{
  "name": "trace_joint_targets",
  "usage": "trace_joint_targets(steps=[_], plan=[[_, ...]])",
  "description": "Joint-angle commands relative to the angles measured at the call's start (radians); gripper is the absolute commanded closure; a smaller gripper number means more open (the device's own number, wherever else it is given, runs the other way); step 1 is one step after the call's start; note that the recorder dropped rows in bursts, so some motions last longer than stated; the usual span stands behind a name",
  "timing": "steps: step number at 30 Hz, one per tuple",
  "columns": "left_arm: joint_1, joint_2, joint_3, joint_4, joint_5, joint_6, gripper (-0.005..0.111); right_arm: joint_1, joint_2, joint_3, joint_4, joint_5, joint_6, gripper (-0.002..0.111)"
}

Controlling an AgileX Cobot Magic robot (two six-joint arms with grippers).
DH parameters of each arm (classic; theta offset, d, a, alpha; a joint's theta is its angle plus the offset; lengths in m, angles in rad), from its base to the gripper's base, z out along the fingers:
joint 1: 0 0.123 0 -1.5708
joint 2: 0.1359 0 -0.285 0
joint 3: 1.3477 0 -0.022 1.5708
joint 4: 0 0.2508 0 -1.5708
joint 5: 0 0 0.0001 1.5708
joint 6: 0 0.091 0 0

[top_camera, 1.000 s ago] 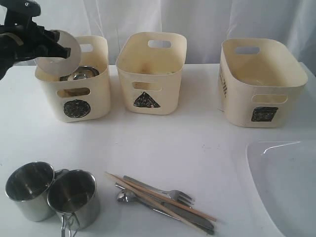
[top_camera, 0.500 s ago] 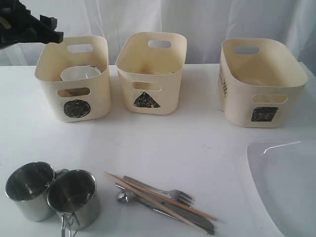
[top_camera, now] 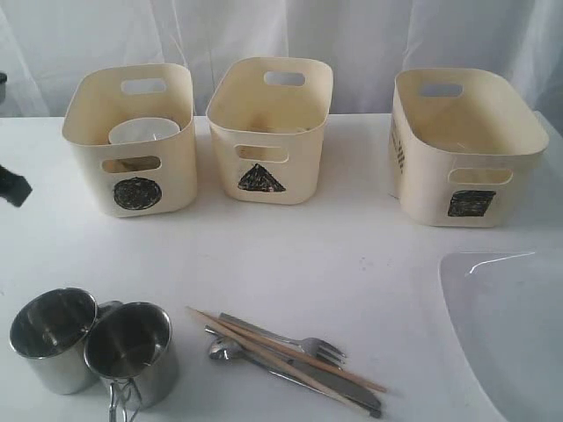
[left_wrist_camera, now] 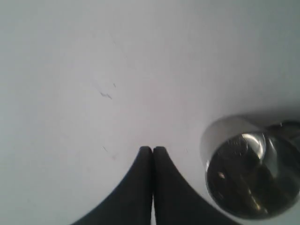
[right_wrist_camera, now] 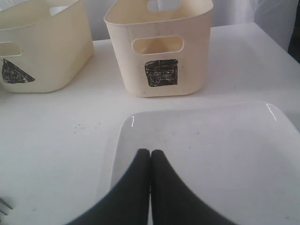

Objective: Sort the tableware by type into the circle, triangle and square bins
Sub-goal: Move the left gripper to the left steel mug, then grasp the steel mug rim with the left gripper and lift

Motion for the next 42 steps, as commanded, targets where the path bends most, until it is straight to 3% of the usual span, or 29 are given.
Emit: trace_joint_targets(steps=[1,6,13,17,25,31,42], plan=[[0.002,-0.010,0.067,-0.042,0.056,0.002,0.106,0.000,-0.003,0.002,0.001,-0.013,-0.001,0.108],[0.002,-0.010,0.132,-0.086,0.013,0.022,0.100,0.000,-0.003,0.002,0.001,-0.013,-0.001,0.108],[0.002,-0.010,0.188,-0.329,0.013,0.255,0.063,0.000,-0.003,0.002,0.001,-0.013,-0.001,0.108],[0.002,-0.010,0.194,-0.333,-0.016,0.283,0.051,0.000,-0.003,0.002,0.001,-0.013,-0.001,0.108],[0.002,-0.010,0.194,-0.272,-0.092,0.283,0.052,0.000,-0.003,0.002,0.001,-0.013,-0.001,0.108],[0.002,-0.010,0.244,-0.245,-0.264,0.285,0.052,0.000,-0.003,0.002,0.001,-0.013,-0.001,0.108],[0.002,-0.010,0.389,-0.245,-0.293,0.288,0.052,0.000,-0.003,0.002,0.001,-0.013,-0.001,0.108]])
